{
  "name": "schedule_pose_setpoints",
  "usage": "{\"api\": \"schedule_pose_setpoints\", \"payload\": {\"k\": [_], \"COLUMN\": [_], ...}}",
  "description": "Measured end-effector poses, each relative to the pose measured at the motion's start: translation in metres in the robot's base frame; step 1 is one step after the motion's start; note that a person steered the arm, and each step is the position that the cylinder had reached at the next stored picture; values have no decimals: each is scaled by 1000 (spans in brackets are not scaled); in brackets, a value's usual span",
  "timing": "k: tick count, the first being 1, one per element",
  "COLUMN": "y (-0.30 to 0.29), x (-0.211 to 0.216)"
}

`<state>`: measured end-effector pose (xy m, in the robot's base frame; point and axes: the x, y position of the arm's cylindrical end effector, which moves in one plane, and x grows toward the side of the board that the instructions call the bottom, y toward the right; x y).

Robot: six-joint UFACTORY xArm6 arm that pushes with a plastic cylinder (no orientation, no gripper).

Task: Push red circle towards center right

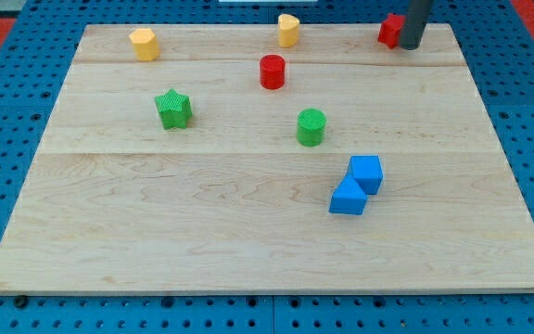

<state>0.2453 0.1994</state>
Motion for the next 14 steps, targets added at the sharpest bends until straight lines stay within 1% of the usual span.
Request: {"api": "schedule_pose_setpoints", "payload": {"k": [1,2,5,6,7,8,9,10,11,12,13,14], "y": [-19,-19,-19,-19,-47,-100,-165,-218,-277,-226,-195,-163], "x": [29,44,46,54,56,64,91,92,64,39,58,61]}}
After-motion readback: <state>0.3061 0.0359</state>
